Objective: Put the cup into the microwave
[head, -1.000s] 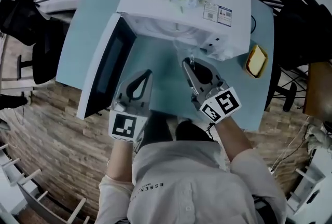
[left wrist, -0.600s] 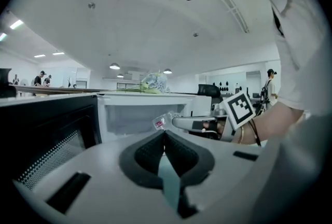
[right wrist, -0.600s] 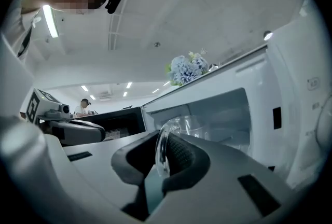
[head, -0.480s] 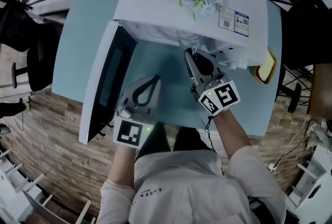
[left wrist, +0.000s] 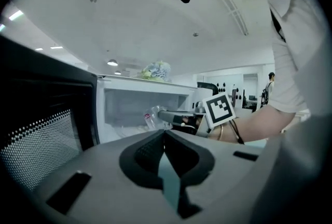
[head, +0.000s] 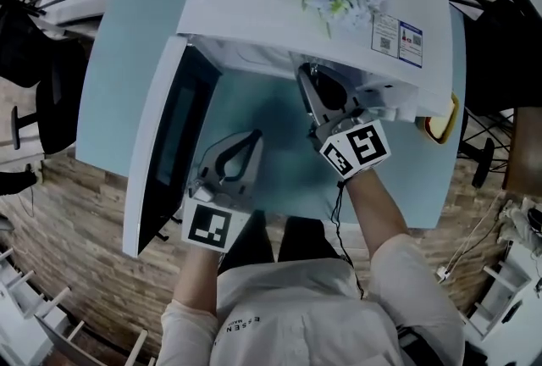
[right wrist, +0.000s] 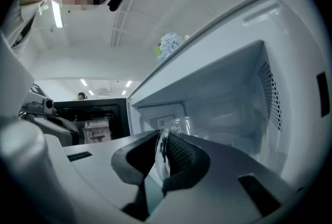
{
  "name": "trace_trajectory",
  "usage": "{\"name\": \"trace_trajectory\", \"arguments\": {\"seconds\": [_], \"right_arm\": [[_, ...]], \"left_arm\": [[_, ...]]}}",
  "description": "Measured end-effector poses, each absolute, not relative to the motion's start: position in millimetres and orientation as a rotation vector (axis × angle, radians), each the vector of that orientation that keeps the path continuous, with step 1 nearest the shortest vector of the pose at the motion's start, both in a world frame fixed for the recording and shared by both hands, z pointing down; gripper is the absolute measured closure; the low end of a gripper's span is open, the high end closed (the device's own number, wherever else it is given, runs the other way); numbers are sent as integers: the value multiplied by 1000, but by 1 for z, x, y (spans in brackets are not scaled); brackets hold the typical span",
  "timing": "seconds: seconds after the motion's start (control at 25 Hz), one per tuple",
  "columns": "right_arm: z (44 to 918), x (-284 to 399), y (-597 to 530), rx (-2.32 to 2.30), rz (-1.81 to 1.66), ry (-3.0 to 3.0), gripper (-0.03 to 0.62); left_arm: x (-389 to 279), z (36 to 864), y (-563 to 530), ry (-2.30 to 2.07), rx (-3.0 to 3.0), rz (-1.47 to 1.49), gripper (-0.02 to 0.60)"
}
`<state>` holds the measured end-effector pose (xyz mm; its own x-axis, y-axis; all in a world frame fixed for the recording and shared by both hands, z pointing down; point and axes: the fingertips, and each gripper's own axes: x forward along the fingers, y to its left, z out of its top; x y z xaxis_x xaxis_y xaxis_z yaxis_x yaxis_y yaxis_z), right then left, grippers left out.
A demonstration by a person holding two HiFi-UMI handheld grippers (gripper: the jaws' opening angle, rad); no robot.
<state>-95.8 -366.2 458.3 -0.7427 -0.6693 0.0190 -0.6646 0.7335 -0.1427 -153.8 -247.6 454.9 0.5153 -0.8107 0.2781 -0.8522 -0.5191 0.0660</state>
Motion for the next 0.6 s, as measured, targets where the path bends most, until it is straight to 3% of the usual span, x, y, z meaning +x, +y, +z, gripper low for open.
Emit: {"name": "trace_trajectory", "arguments": {"seconds": [0.6], "right_arm": [[465, -93, -379, -1164, -188, 2774, 554]], "left_arm": [[-159, 470, -256, -1356, 2574, 308, 580]]}}
